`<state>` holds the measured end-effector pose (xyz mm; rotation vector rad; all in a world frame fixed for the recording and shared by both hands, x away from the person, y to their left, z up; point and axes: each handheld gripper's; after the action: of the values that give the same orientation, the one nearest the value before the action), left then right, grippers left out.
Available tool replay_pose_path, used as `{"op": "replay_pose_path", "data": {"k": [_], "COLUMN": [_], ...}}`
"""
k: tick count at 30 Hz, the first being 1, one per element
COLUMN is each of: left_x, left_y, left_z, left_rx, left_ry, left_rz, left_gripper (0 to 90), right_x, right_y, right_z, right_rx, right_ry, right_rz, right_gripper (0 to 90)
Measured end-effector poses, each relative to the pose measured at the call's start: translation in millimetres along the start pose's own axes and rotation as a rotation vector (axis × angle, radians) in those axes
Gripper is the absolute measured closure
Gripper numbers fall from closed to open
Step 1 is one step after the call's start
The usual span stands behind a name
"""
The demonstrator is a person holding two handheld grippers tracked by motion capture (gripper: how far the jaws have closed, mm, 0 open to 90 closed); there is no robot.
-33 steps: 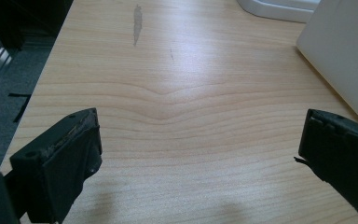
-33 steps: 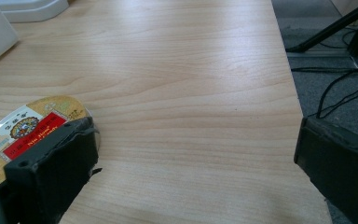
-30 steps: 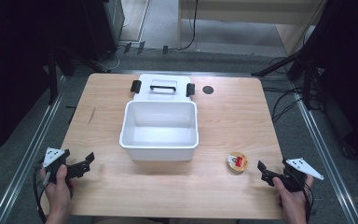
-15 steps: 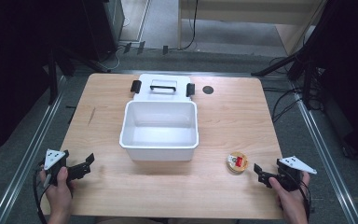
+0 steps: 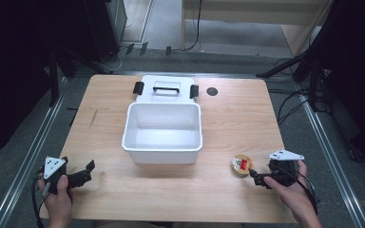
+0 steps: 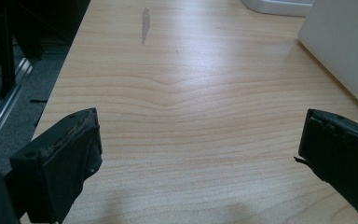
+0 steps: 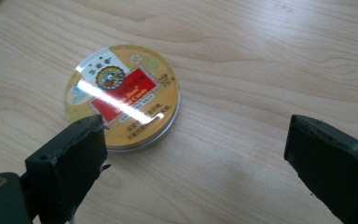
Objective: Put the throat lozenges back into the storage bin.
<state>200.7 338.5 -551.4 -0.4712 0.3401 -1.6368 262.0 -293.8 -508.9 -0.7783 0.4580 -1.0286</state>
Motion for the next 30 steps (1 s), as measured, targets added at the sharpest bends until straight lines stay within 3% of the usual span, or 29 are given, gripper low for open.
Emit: {"op": "replay_pose_path", "data": {"k": [7,10,18,26,30], "left_x": [-2.0,-1.6,3.2,3.2,3.1], "left_y": [1.5,2.6,6.2,7.0,7.4], "left_z": [0.5,1.1,2.6,3.2,3.3], "left_rx": [-0.01,-0.021,-0.04,-0.04,-0.042], "left_ry": [-0.011,-0.01,0.024,0.027,0.025], "left_rz": [-0.026,-0.016,0.004,0.006,0.008], "left_gripper": [0.0,0.0,0.0,0.0,0.0], "right_x": [-10.1,-14.2,-26.2,-41.9,-46.4], "right_y": [3.9,6.2,15.2,30.8,38.5], "right_z": [19.3,27.7,49.7,68.1,77.1], "right_rx": [-0.165,-0.236,-0.365,-0.5,-0.544], "right_ry": [-0.085,-0.109,-0.163,-0.215,-0.21], "right_rz": [0.019,0.02,0.038,0.037,0.033], "right_gripper": [6.0,5.9,5.6,2.1,2.1]}}
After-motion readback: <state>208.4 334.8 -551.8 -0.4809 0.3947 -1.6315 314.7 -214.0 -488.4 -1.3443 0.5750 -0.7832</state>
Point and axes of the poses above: each handheld gripper's, and its own axes: y roughly forward along the jaws, z roughly out of its top, x roughly to its right
